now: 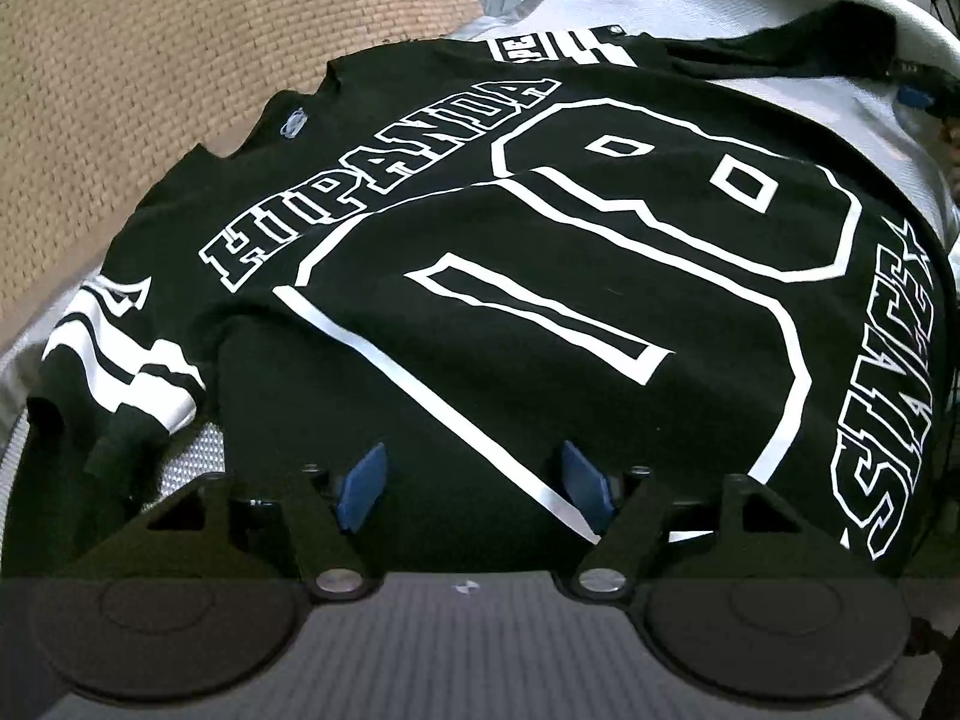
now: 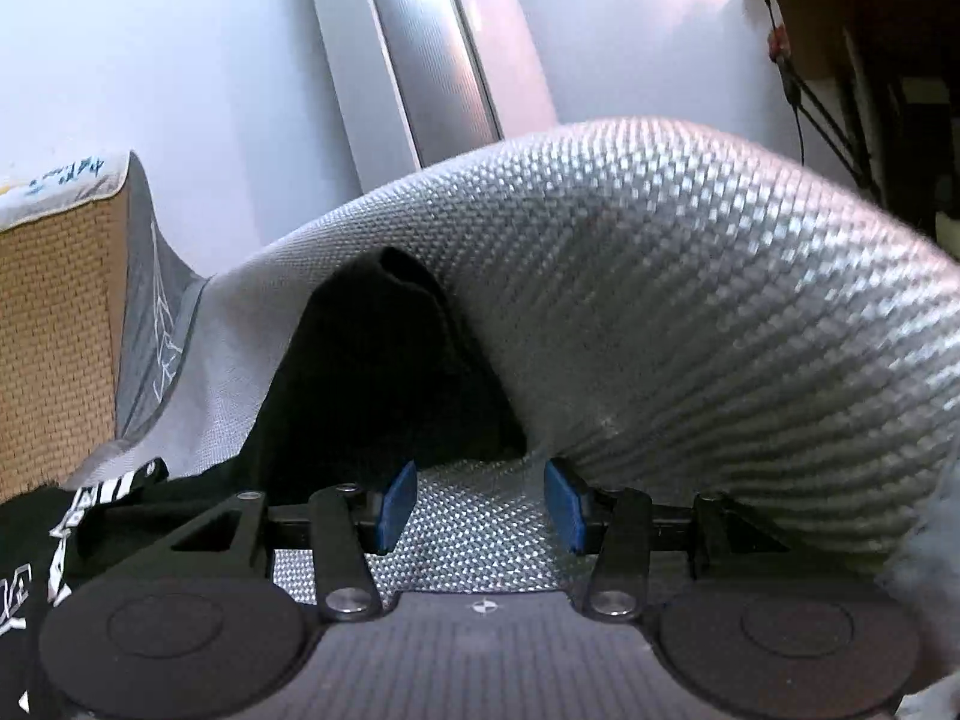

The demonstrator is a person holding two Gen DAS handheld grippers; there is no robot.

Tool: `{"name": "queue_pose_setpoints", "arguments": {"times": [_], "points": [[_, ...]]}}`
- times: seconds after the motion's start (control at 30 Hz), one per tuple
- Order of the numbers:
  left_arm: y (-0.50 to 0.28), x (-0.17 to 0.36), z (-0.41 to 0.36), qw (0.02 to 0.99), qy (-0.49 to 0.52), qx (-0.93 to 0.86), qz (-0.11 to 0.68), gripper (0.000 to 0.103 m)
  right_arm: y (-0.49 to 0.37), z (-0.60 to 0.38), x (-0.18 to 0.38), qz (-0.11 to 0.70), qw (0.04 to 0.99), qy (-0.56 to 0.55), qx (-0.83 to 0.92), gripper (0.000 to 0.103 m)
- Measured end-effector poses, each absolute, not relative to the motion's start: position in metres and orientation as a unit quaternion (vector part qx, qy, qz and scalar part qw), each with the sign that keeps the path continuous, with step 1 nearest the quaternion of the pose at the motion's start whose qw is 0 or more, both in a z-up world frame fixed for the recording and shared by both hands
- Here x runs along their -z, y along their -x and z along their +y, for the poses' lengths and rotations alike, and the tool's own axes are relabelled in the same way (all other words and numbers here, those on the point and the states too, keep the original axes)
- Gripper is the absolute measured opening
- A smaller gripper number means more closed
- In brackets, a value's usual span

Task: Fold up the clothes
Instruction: 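Grasp the black sleeve cuff with the right tool at the bed edge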

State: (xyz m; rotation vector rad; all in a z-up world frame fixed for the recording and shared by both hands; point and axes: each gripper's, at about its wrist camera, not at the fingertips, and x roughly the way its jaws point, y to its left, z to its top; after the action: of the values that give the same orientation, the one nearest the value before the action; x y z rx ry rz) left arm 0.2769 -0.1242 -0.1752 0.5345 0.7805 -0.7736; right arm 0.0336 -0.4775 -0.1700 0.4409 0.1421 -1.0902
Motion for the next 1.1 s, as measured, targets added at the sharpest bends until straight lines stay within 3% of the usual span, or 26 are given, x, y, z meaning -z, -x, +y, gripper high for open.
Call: {"name": "queue_pose_setpoints", "arguments": {"times": [0.3, 0.73, 1.1], "points": [[-0.278, 0.177, -0.122, 0.82, -0.243, 0.369, 0.365, 0.073, -0.029, -0.477, 0.168, 0.035, 0.838, -0.232, 0.492, 0.051], [-0.285, 0.18, -0.121, 0.821, -0.219, 0.373, 0.371, 0.079, -0.041, -0.47, 0.171, 0.003, 0.865, -0.159, 0.476, 0.051], [-0.29, 0.181, -0.118, 0.822, -0.203, 0.374, 0.378, 0.081, -0.08, -0.441, 0.168, 0.074, 0.871, -0.002, 0.486, 0.054]]}}
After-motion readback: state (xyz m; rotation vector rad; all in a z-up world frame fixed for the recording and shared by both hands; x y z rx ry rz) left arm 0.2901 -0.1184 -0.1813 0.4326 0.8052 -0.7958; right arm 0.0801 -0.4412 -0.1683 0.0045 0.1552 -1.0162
